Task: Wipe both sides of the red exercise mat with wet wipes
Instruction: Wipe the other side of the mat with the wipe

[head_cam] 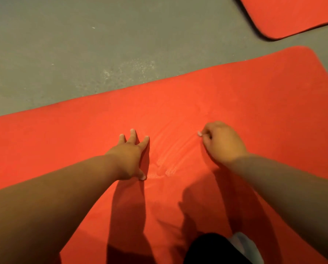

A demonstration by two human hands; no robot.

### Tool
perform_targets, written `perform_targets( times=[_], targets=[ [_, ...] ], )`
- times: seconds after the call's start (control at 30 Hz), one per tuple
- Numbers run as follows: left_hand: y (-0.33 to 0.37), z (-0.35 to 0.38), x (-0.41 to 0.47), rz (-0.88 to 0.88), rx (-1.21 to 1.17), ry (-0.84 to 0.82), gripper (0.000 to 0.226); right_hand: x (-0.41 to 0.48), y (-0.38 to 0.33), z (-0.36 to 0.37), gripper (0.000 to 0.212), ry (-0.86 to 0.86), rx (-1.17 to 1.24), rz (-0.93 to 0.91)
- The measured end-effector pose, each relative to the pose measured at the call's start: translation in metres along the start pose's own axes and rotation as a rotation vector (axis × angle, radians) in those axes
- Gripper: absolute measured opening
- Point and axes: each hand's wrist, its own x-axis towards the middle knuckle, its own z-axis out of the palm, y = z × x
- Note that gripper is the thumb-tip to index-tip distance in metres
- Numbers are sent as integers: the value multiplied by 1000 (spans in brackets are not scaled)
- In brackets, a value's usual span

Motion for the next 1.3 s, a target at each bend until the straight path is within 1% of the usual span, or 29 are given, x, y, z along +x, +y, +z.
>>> perform_targets(
  times=[0.07, 0.1, 0.13, 0.17, 0.2, 0.23, 0.3, 0.33, 0.37, 0.4, 0.43, 0.53, 0.6, 0.63, 0.67, 0.7, 0.8, 0.83, 0.87, 0.9, 0.93, 0.97, 1.03, 1.07, 1.13, 1.17, 1.2, 1.27, 1.3],
  targets=[
    [5, 2, -2, -13, -8, 6, 124, 7, 26, -17, 14, 148, -41, 182],
    [7, 3, -3, -24, -14, 8, 124, 7, 28, -19, 16, 161, -39, 233],
    [10, 4, -3, -36, -17, 7, 124, 4, 23, -16, 17, 126, -40, 236],
    [13, 4, -3, -49, -17, 8, 125, -3, 12, -10, 18, 67, -56, 180],
    [15, 5, -3, -62, -15, 12, 126, -13, -4, -1, 18, -16, -80, 64],
    [16, 6, -3, -72, -13, 17, 127, -28, -24, 10, 22, -126, -83, -93],
    [19, 7, -3, -85, -17, 25, 128, -64, -65, 23, 30, -413, -62, -391],
    [20, 8, -4, -91, -27, 25, 128, -77, -76, 24, 32, -535, -61, -491],
    [20, 9, -5, -98, -36, 24, 128, -81, -78, 20, 32, -584, -55, -519],
    [19, 9, -5, -104, -42, 26, 128, -77, -68, 17, 31, -556, -38, -475],
    [19, 9, -4, -107, -44, 31, 127, -68, -52, 14, 27, -460, -11, -393],
    [20, 12, -4, -119, -60, 44, 126, -27, 15, -3, 15, -49, 13, -65],
    [22, 13, -4, -131, -59, 47, 125, -14, 41, -17, 13, 124, -12, 134],
    [22, 13, -4, -135, -55, 48, 124, -13, 41, -17, 14, 137, -18, 185],
    [23, 12, -3, -138, -50, 44, 125, -17, 31, -13, 14, 97, -27, 188],
    [23, 11, -2, -139, -44, 40, 125, -26, 16, -5, 16, 30, -41, 119],
    [24, 8, -2, -140, 19, 20, 126, -71, -47, 28, 30, -268, -19, -302],
    [25, 6, -3, -139, 60, 14, 127, -82, -62, 32, 31, -359, 4, -399],
    [26, 3, -3, -131, 111, 27, 127, -85, -66, 31, 31, -406, 17, -437],
    [26, -2, -4, -109, 169, 65, 126, -79, -58, 27, 30, -403, 32, -405],
    [26, -7, -4, -68, 227, 117, 124, -68, -45, 23, 27, -340, 48, -325],
    [25, -10, -3, -2, 279, 174, 122, -57, -26, 18, 23, -242, 70, -214],
    [24, -15, 3, 145, 351, 233, 119, -34, 21, -7, 19, -6, 79, 91],
    [24, -16, 8, 201, 355, 214, 118, -28, 44, -24, 17, 73, 58, 228],
    [27, -16, 16, 263, 337, 128, 117, -22, 75, -48, 18, 114, -16, 382],
    [27, -17, 19, 287, 333, 102, 116, -24, 78, -49, 19, 89, -18, 401],
    [26, -15, 19, 287, 323, 89, 116, -24, 70, -45, 20, 43, -22, 361],
    [26, -14, 18, 295, 331, 81, 116, -40, 34, -18, 20, -14, -34, 227],
    [26, -13, 19, 296, 328, 93, 116, -51, 11, -2, 16, -18, -26, 121]
  ],
)
